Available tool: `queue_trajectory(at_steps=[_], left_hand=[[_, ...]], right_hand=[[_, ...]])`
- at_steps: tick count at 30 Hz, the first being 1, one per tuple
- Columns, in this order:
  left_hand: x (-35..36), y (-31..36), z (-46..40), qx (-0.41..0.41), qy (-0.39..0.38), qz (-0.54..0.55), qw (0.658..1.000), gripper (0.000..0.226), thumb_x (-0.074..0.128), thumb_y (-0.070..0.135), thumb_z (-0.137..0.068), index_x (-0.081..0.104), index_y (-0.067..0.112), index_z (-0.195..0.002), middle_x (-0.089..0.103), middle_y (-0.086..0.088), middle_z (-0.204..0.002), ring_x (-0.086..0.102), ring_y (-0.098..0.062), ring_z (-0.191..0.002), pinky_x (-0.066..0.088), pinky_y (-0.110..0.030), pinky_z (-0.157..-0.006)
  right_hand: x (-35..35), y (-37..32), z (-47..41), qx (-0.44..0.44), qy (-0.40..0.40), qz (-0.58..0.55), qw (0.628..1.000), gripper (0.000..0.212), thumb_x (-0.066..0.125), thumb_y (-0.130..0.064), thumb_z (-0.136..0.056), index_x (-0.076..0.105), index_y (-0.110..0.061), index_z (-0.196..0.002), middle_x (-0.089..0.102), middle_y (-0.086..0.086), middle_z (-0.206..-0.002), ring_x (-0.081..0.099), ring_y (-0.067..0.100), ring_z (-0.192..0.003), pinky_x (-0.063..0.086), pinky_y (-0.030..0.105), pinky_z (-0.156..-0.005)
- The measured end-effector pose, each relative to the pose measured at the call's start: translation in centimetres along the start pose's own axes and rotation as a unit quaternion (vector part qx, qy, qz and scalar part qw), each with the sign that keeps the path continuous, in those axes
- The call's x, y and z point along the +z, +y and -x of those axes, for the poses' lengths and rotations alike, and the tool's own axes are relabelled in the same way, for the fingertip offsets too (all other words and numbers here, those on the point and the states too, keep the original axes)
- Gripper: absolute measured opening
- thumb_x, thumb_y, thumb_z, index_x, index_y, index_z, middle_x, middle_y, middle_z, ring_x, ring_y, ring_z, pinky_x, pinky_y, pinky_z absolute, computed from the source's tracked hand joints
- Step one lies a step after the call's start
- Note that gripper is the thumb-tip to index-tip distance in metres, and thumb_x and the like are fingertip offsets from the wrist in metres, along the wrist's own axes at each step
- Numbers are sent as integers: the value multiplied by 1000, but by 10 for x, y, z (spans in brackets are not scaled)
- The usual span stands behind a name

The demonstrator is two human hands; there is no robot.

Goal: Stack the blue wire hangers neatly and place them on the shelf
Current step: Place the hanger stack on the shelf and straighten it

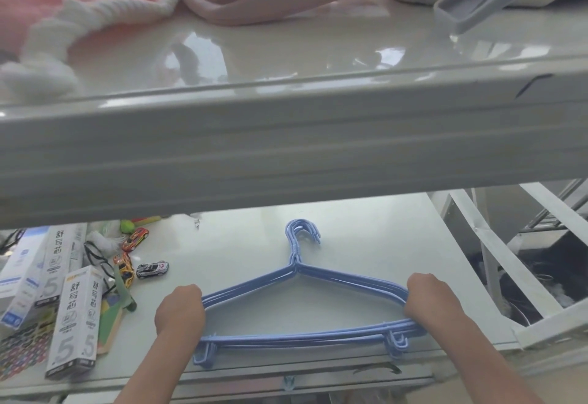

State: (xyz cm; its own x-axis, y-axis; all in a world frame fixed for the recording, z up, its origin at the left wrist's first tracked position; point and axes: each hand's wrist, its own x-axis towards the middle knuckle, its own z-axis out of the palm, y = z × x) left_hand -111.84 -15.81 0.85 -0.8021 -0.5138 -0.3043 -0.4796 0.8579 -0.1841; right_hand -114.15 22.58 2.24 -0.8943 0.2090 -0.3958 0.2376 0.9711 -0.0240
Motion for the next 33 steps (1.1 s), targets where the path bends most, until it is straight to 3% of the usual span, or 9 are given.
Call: queue_trajectory(at_steps=[4,9,11,16,22,26,29,31,33], left_hand=[[-1,-5,2,3,-15,26,1000,20,47,3,-86,59,18,-94,61,-1,-102,62,-20,-94,43,-25,-69],[2,-25,-1,-9,-57,56,997,8,54,15,-81,49,20,-82,56,0,-92,58,-20,-85,48,-28,-71],[4,-29,-1,-10,-66,57,996,7,53,12,-80,53,19,-84,57,-2,-89,64,-22,-87,52,-29,-71],[7,-25,-4,-7,-69,9,998,24,49,3,-86,60,13,-105,65,-6,-110,65,-24,-100,50,-28,-73],[11,-24,-8,-14,-56,2,998,24,49,3,-87,63,13,-104,66,-6,-108,66,-24,-98,52,-28,-74],[11,-23,-5,-8,-49,-3,999,24,49,4,-87,62,14,-105,65,-5,-111,64,-22,-102,53,-28,-79],[7,-25,-4,-14,-93,19,995,16,50,4,-86,60,14,-94,65,-4,-93,67,-23,-95,52,-27,-70],[4,-27,-6,-28,-134,73,988,4,55,5,-82,57,9,-81,65,-5,-74,71,-25,-81,56,-28,-62],[1,-29,-9,-52,-165,118,978,5,59,6,-79,60,1,-79,72,-12,-69,73,-28,-66,61,-33,-62]], right_hand=[[-10,7,5,33,-51,-24,998,24,58,-14,-78,40,-19,-63,46,-2,-67,45,12,-52,35,20,-45],[-19,4,9,41,-132,13,990,12,56,-5,-77,50,-13,-70,56,4,-64,53,16,-42,40,21,-35],[-22,1,8,26,-137,32,990,15,56,-5,-80,49,-13,-70,54,4,-64,53,16,-45,40,21,-37],[-25,-2,0,21,-180,60,982,8,59,-3,-80,53,-6,-75,56,10,-45,59,21,-44,47,24,-40],[-28,-3,-1,14,-208,91,974,18,66,-2,-77,49,-8,-74,59,8,-62,54,16,-41,45,22,-43],[-28,-4,-2,13,-218,100,971,20,67,-3,-78,48,-8,-76,59,7,-70,55,16,-47,49,22,-54],[-30,-2,1,6,-214,81,974,16,65,-2,-78,50,-8,-82,63,8,-74,56,15,-44,47,21,-48],[-32,3,0,6,-223,43,974,15,63,-6,-77,57,-4,-91,67,10,-75,60,15,-43,48,22,-45],[-34,10,-2,20,-240,-22,970,18,59,-15,-75,61,-1,-86,70,14,-69,67,19,-48,55,25,-49]])
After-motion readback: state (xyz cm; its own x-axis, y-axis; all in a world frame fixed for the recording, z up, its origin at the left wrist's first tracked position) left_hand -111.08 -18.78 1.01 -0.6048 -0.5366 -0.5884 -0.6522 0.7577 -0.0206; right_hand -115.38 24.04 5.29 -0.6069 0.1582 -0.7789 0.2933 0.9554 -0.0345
